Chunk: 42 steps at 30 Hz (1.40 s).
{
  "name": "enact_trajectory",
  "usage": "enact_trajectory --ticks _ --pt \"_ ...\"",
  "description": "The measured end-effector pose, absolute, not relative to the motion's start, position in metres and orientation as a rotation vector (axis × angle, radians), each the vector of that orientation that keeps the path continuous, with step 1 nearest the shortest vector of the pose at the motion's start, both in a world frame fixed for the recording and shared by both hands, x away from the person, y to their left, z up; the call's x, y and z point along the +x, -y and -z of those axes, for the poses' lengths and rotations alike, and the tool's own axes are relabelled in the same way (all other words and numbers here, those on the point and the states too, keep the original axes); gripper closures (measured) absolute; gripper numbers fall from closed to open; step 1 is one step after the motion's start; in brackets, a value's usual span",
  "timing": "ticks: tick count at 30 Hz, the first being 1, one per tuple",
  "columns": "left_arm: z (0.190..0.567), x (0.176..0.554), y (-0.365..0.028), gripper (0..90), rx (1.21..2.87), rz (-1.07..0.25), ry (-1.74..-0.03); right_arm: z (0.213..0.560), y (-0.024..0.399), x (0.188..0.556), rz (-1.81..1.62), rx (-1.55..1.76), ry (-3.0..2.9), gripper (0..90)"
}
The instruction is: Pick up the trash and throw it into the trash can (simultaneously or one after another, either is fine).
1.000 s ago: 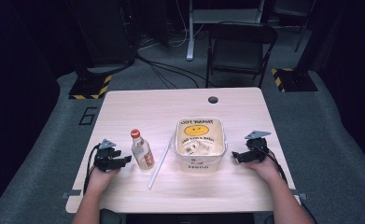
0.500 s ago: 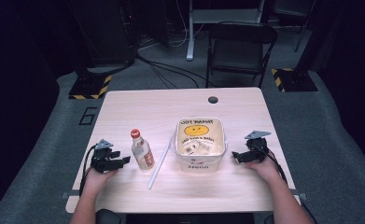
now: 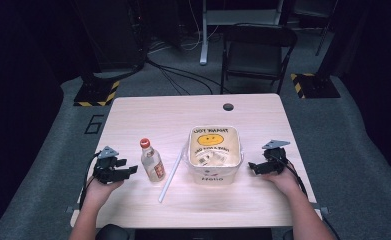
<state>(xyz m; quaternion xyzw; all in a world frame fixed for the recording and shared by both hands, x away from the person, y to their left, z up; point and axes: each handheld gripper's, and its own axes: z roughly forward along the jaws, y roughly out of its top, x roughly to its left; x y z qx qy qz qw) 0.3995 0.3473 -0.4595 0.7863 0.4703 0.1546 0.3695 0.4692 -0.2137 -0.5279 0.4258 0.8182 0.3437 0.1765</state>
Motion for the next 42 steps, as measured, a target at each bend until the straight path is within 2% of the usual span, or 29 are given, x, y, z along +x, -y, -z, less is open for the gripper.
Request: enact_trajectory --ticks 23,42 --pt "0.418 0.39 -0.345 39.6 2.02 -0.378 -1.159 0.528 0.214 0.469 -0.973 1.205 -2.316 0.7" --pt "0.373 0.383 -0.336 40.1 2.028 -0.381 -1.052 0.528 0.214 0.469 -0.974 1.203 -2.319 0.7"
